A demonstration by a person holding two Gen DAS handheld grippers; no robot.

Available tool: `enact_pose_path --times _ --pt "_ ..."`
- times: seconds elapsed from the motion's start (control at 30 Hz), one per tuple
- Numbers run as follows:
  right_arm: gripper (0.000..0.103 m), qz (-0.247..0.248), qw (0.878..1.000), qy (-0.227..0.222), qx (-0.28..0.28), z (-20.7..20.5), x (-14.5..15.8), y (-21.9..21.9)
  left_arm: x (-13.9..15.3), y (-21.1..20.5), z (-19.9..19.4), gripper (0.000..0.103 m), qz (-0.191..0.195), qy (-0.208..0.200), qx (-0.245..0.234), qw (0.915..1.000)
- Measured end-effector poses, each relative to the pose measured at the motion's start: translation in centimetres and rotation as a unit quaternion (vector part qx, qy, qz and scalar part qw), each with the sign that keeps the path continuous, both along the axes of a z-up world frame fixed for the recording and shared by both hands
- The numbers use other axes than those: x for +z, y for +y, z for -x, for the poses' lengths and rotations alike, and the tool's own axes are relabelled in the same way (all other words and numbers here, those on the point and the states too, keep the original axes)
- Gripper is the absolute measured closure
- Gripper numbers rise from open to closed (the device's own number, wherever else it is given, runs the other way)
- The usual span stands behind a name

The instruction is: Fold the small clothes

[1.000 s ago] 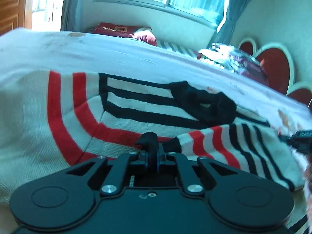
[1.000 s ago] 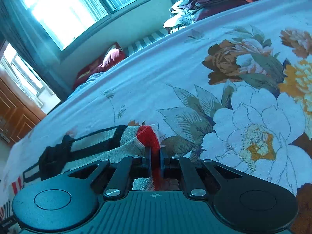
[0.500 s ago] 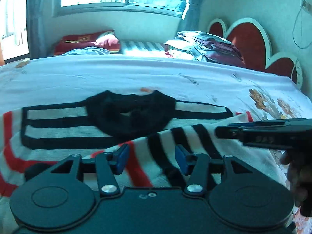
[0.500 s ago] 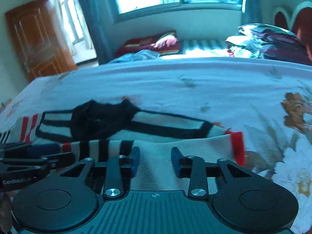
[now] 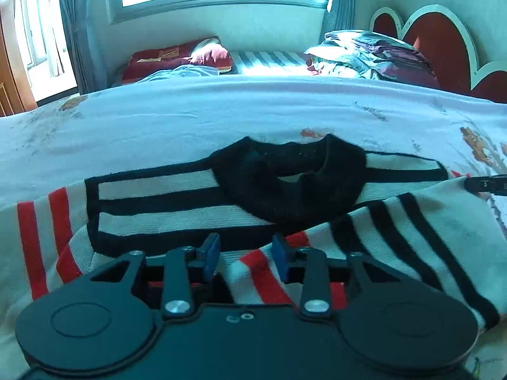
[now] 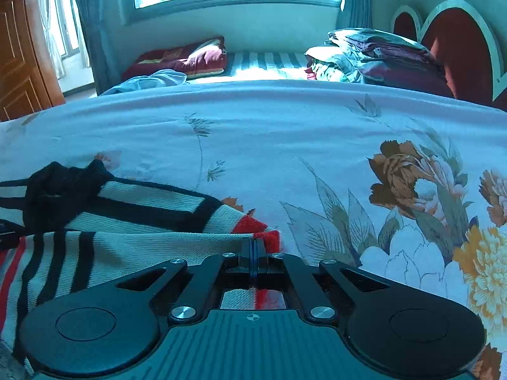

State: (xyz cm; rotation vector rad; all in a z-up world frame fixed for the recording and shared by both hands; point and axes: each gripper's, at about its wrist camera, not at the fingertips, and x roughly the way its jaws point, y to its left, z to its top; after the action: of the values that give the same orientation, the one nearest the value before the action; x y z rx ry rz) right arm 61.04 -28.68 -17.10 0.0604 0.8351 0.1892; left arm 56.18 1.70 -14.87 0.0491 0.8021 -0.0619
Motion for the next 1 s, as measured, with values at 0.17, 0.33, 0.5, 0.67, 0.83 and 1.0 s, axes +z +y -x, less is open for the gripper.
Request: enact_pose_path --times 0.17,0.33,0.5,0.67,0.83,1.0 --pt "0.103 -0.028 0.999 -0.003 0.023 4.1 1.4 2.2 0.6 -4.9 3.3 0.067 0.019 -0.01 -0.078 0.9967" --pt "0.103 0.01 1.0 0.01 0.028 7.8 0.1 2.8 -1.5 -6.3 4.5 0.064 -0.008 0.01 -0.107 0.9941" --pt "0.103 0.048 0.999 0.019 0.01 9.6 -0.1 1.4 -1.2 -4.3 5.2 0.064 -0.007 0.018 -0.096 0.9952" --pt "0.103 -0.008 1.0 -0.014 0.014 11.4 2.9 3.1 0.4 -4.8 7.0 0.067 0.028 0.005 -0.099 0.9947" --pt "0.103 -0.039 0.997 0.028 0.054 12.7 1.2 8.0 -0.7 -6.7 7.4 0.065 0.02 0.024 -0.111 0.9933" --pt "0.103 0.006 0.999 0.015 0.03 13.9 0.3 7.0 -0.8 -4.9 7.5 0.063 0.006 0.028 -0.099 0.9947"
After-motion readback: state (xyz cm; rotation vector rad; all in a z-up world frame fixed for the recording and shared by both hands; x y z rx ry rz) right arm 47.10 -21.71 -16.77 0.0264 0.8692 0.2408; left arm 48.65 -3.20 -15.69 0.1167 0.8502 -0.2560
